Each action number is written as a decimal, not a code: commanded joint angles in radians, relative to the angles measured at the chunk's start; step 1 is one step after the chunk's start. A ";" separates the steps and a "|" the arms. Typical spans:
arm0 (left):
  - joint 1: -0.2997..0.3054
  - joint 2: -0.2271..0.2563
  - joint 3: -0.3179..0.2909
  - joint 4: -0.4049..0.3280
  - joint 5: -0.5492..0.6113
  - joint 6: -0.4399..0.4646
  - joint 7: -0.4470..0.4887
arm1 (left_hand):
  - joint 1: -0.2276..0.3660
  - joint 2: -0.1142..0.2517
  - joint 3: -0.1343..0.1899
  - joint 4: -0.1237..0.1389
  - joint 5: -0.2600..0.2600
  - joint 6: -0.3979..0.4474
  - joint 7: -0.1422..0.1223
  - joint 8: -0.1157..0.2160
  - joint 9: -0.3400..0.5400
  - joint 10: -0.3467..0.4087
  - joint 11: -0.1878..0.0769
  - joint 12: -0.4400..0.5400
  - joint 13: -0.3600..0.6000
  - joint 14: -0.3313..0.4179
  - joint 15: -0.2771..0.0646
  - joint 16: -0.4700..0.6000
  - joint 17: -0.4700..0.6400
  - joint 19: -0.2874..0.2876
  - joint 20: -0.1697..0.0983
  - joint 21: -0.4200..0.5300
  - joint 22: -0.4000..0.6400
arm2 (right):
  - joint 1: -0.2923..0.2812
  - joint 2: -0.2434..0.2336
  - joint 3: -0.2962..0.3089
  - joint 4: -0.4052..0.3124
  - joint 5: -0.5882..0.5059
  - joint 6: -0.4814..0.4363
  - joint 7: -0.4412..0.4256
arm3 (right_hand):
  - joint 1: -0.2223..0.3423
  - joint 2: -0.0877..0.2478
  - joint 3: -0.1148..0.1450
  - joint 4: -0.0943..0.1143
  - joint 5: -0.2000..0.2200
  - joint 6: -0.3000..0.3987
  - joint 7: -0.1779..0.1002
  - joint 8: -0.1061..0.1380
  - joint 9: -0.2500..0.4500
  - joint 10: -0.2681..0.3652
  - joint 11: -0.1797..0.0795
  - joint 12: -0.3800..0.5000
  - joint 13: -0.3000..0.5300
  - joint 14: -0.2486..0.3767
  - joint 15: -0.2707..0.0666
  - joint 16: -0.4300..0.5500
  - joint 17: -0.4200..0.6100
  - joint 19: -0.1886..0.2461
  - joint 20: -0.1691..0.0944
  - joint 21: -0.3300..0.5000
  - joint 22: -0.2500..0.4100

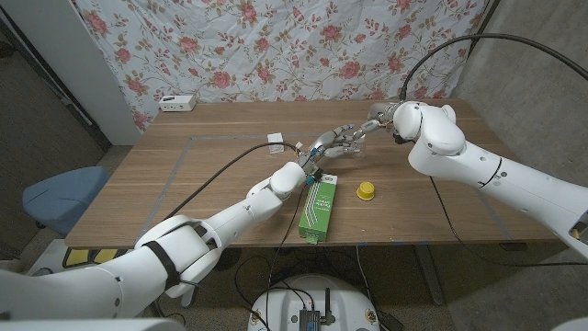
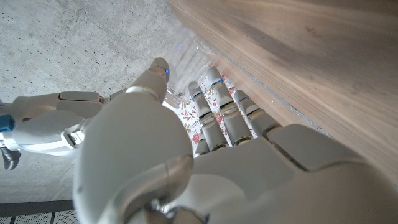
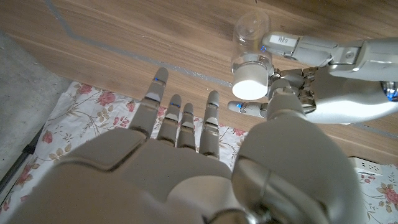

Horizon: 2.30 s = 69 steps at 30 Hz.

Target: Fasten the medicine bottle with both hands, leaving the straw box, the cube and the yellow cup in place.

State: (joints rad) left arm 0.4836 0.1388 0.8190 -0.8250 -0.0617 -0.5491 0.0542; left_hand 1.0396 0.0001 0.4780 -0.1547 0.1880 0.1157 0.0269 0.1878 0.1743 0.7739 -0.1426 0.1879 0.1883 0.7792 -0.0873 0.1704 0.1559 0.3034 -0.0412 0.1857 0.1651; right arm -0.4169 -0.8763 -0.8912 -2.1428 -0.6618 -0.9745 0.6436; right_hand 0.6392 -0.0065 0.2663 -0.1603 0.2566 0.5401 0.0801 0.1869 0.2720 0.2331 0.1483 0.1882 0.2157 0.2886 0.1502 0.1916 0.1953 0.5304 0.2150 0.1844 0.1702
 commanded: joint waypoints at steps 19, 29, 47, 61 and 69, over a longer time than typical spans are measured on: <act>-0.022 -0.013 0.002 0.043 -0.009 -0.025 -0.020 | -0.009 0.001 0.007 0.003 0.005 0.000 -0.006 0.001 0.004 0.006 -0.006 0.008 0.003 0.007 -0.104 0.003 0.004 0.004 -0.129 0.000 0.002 | 0.043 0.011 -0.039 0.016 0.061 -0.002 -0.045 | 0.130 -0.017 0.042 -0.024 0.019 0.071 -0.001 0.053 0.017 -0.005 0.004 0.013 0.006 0.009 0.000 0.013 -0.001 0.009 0.000 0.009 0.004; -0.015 -0.006 0.001 0.027 -0.008 -0.014 -0.019 | -0.009 0.000 0.007 0.002 0.005 0.000 -0.007 0.001 0.004 0.006 -0.003 0.008 0.003 0.008 -0.106 0.003 0.004 0.004 -0.130 0.001 0.002 | 0.046 0.014 -0.052 0.021 0.060 -0.011 -0.064 | 0.171 -0.020 0.054 -0.015 0.015 0.139 -0.026 0.088 0.030 0.016 -0.008 0.021 0.005 0.022 -0.011 0.019 -0.001 0.022 -0.001 0.013 0.004; -0.018 -0.010 0.002 0.038 -0.011 -0.017 -0.023 | -0.010 0.000 0.008 0.002 0.005 0.000 -0.012 0.001 0.004 0.005 -0.004 0.007 0.003 0.006 -0.106 0.002 0.004 0.005 -0.129 0.001 0.002 | 0.040 0.018 -0.057 0.025 0.068 -0.020 -0.106 | 0.200 -0.018 0.059 -0.007 0.006 0.226 -0.055 0.131 0.046 0.059 -0.030 0.031 0.004 0.055 -0.033 0.031 0.000 0.042 -0.001 0.017 0.005; -0.015 -0.009 0.001 0.036 -0.013 -0.014 -0.022 | -0.012 0.000 0.008 0.003 0.005 0.002 -0.014 0.002 0.004 0.004 -0.004 0.007 0.003 0.007 -0.104 0.003 0.004 0.005 -0.130 0.001 0.002 | 0.037 0.022 -0.061 0.035 0.080 -0.022 -0.130 | 0.215 -0.010 0.063 -0.004 0.003 0.266 -0.067 0.151 0.056 0.085 -0.039 0.036 0.004 0.068 -0.048 0.035 0.001 0.054 -0.002 0.018 0.005; -0.016 -0.010 0.001 0.039 -0.013 -0.016 -0.023 | -0.013 -0.001 0.008 0.003 0.005 0.002 -0.015 0.002 0.004 0.007 -0.007 0.008 0.003 0.007 -0.104 0.003 0.004 0.006 -0.129 0.002 0.002 | 0.032 0.025 -0.064 0.038 0.080 -0.027 -0.152 | 0.233 -0.006 0.067 -0.006 0.000 0.297 -0.071 0.167 0.063 0.105 -0.047 0.039 0.003 0.082 -0.060 0.039 0.002 0.069 -0.004 0.021 0.004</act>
State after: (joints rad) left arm 0.4676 0.1296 0.8206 -0.7889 -0.0733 -0.5642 0.0323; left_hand 1.0315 0.0004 0.4779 -0.1546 0.1880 0.1143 0.0175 0.1878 0.1743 0.7739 -0.1426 0.1913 0.1886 0.7791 -0.0872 0.1704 0.1559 0.3034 -0.0412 0.1857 0.1651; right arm -0.3800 -0.8550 -0.9506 -2.1091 -0.5844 -0.9946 0.5164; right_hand 0.8593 -0.0161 0.3241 -0.1656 0.2583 0.8211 0.0093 0.3449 0.3278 0.3237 0.1049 0.2198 0.2162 0.3628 0.0946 0.2266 0.1932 0.5889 0.2106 0.2000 0.1702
